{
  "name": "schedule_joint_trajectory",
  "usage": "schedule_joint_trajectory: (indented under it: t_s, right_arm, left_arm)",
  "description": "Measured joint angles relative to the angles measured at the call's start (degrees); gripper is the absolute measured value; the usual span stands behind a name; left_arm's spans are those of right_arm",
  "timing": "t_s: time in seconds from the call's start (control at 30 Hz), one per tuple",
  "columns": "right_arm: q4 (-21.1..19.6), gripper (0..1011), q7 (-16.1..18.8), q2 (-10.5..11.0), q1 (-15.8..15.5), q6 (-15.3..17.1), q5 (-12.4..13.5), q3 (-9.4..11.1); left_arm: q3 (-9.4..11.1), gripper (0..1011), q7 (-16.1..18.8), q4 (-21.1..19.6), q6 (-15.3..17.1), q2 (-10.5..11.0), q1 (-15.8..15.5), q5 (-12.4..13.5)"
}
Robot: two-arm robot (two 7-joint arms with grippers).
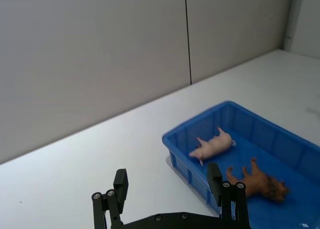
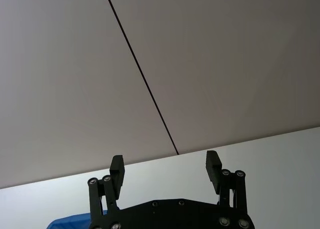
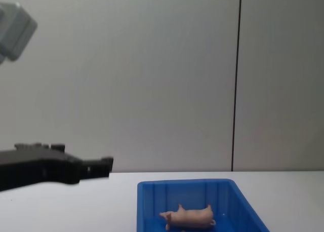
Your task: Pick up the two dolls from the table and place them into the box.
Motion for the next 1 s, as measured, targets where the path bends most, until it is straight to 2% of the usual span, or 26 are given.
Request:
schedule_joint_trajectory:
  t_s: [0.2,0.47,0.73,1.0]
  right_arm:
    - [-0.02,1001,-0.08,0.03,-0.04,-0.08,0.05,0.03]
    - [-0.03,1001,-0.14,0.06,-0.09,-0.14,0.1,0.08]
    - [-0.02,1001,-0.19,0.06,-0.12,-0.19,0.14,0.08]
    - [-0.02,1001,-0.2,0.06,-0.12,-0.19,0.14,0.08]
  left_arm:
    - [-0.07,1001,-2.97,0.44,4.14,0.69,0.2,-1.04]
    - [0.09,1001,-5.44,2.59,7.6,0.46,-0.45,-1.05]
    - [0.28,1001,-5.85,5.21,9.35,-0.79,-1.55,-0.65]
    - [0.67,1001,-6.76,8.99,10.3,-2.84,-3.69,0.86]
